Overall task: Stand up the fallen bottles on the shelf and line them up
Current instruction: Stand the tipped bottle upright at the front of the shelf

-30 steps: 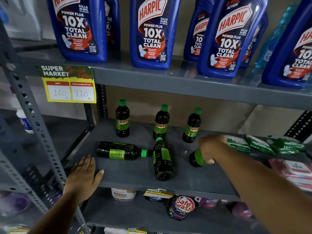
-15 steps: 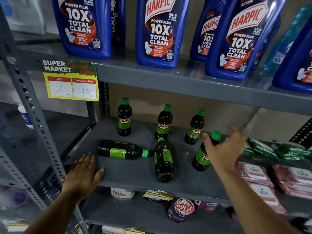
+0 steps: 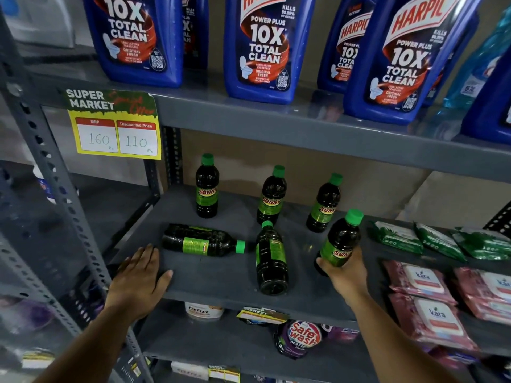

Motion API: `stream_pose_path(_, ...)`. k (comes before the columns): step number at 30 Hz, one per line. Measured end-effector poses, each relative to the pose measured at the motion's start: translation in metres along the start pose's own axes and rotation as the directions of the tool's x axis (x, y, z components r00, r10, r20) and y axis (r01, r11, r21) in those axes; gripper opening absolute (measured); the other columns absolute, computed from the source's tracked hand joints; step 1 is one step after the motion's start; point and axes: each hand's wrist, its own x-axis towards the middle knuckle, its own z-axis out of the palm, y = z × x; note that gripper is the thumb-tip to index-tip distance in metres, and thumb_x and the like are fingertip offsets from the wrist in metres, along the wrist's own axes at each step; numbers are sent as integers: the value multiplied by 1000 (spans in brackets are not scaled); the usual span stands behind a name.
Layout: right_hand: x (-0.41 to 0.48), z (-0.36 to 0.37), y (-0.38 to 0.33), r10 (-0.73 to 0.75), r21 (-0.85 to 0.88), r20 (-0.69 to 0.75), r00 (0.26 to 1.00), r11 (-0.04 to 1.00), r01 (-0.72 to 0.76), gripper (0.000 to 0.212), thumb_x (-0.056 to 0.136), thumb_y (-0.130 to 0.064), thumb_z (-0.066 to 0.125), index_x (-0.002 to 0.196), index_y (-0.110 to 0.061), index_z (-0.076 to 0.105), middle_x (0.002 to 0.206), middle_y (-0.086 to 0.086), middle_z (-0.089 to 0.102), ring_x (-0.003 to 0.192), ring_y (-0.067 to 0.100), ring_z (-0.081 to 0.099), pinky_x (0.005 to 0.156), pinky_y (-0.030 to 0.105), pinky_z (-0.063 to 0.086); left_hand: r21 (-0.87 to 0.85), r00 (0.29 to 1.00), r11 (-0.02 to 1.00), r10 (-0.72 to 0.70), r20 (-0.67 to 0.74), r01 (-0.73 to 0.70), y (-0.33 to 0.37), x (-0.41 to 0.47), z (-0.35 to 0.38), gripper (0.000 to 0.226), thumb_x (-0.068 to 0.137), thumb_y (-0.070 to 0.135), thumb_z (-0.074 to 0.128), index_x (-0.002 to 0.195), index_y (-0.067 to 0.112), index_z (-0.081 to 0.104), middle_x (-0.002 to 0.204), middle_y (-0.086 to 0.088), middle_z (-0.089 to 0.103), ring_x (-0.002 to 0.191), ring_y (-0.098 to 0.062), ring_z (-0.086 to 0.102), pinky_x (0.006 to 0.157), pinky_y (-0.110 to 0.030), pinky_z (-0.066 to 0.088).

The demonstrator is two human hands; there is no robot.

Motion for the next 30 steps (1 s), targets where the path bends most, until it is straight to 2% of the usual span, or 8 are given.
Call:
stream_pose_path(14,-3,8,-6,-11,11,125,992,1000,9,67,65,-22,88,115,-30,44,95,-20,59,85,-5,55,67,21,42,-7,1000,1000,5,28,-4,-1,1,1,81,89,62,12,151,9,8,162,-7,7,148,-20,3,120,-38,7)
stream_pose_path(18,-2,11,-4,-29,18,115,993,999,27,69,66,-20,88,119,-27,44,96,-17,60,91,9,61,65,17,41,-3,999,1000,9,45,-9,-3,3,1,84,87,64,7,151,10,5,162,-6,4,148,-20,1,121,-39,6)
stream_pose_path(21,-6,8,-11,-41,60,147,988,998,33,75,65,-20,88,124,-23,42,104,-9,60,108,22,61,77,26,46,-5,998,1000,10,55,-10,-3,4,1,84,87,64,7,151,9,4,162,-6,2,148,-20,0,121,-39,4)
stream_pose_path(23,-20,4,-17,-179,-6,-8,984,984,179,82,62,-32,89,128,-15,44,118,3,58,118,24,54,92,39,46,4,997,1000,12,70,-13,-3,4,1,84,87,64,6,151,9,2,162,-6,0,148,-20,-2,120,-38,3)
stream_pose_path(25,-43,10,-21,-373,-171,-249,894,925,339,77,66,-51,77,123,-7,50,119,14,56,115,30,49,95,47,41,1,997,1000,11,72,-11,-5,5,2,84,87,65,6,151,9,1,162,-6,-1,148,-20,-4,120,-38,2)
stream_pose_path(26,-56,16,-25,-457,-209,-283,843,887,411,72,70,-55,71,119,-6,52,115,13,56,111,29,49,93,46,39,-1,997,1000,12,72,-12,-4,5,2,84,87,65,7,151,9,1,162,-6,-2,148,-20,-4,120,-38,1)
stream_pose_path(28,-73,34,-35,-547,-171,-101,831,832,527,62,76,-53,68,119,-11,54,113,6,53,107,20,49,91,41,42,-4,997,1000,16,70,-15,-4,6,2,83,89,64,9,151,9,1,162,-7,-1,148,-20,-3,120,-38,2)
stream_pose_path(30,-77,53,-52,-352,-115,192,916,919,378,72,75,-52,72,134,-18,45,121,0,46,112,16,50,94,32,44,-7,997,1000,16,72,-15,-4,6,1,82,90,63,11,151,8,2,162,-7,1,148,-21,-2,121,-39,4)
